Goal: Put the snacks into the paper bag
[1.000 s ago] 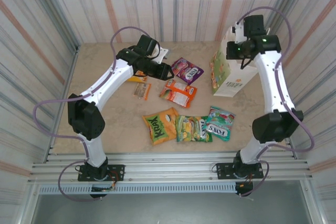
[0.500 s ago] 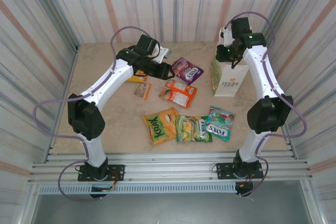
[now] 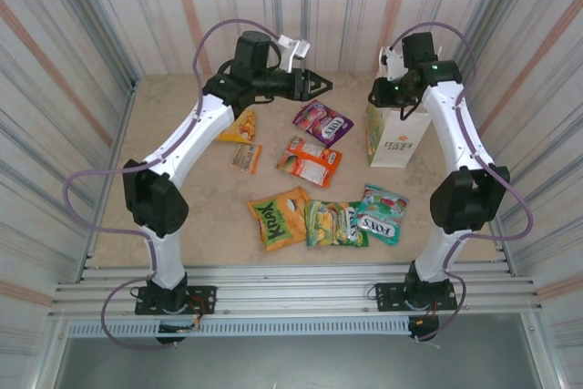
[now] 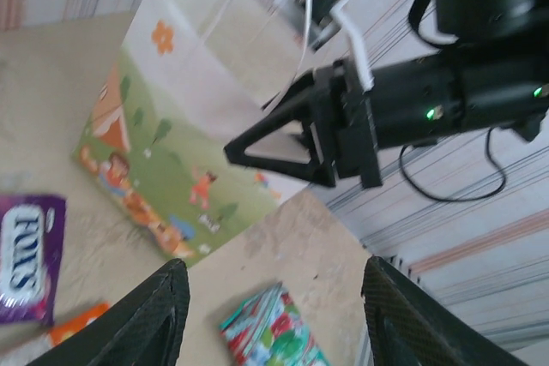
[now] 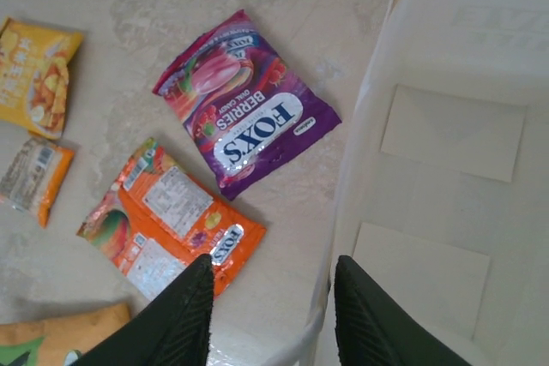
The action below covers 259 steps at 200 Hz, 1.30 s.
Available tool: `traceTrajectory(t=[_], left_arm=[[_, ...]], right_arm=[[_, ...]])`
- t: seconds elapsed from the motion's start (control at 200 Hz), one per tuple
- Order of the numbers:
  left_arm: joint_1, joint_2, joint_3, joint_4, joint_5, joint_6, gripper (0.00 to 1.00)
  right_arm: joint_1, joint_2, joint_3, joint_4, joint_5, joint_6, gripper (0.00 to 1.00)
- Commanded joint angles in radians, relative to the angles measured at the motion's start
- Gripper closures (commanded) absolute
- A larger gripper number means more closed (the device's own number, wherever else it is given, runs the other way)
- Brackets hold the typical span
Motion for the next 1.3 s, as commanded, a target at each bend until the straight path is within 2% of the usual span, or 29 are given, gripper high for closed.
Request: traceTrajectory(t=[0.0, 0.195, 0.446, 0.686, 0.832, 1.007, 1.082, 1.293], left_arm=[[0.008, 0.031, 0.044, 0.064, 0.057, -0.046, 0.43], [0.008, 0.015, 0.017, 0.047, 0.033, -0.031, 0.43], [0.007, -0.001, -0.005, 0.025, 0.016, -0.012, 0.43], [0.007, -0.012, 0.001, -0.024, -0.017, 0.016, 0.43], [0.007, -0.02, -0.004, -0.065, -0.023, 0.026, 0.44], [-0.01, -0.051, -0.079, -0.077, -0.026, 0.01, 0.44], [-0.03, -0.058, -0.116, -0.086, -0.026, -0.001, 0.45], [-0.103, -0.047, -0.232, -0.081, -0.012, -0.07, 0.47]], right_arm=[[-0.009, -0.04, -0.009, -0.011, 0.039, 0.01, 0.54], [-0.037, -0.019, -0.008, -0.037, 0.049, 0.054, 0.43], [-0.048, 0.016, 0.015, -0.055, 0.019, 0.075, 0.37], [-0.053, -0.042, 0.072, -0.078, 0.016, 0.078, 0.3], [-0.054, -0.127, 0.1, -0.095, 0.012, 0.076, 0.27], [-0.067, -0.273, 0.053, -0.119, 0.012, 0.089, 0.27], [-0.083, -0.361, -0.007, -0.132, -0.002, 0.121, 0.29], [-0.176, -0.657, -0.379, -0.122, -0.101, 0.284, 0.34]])
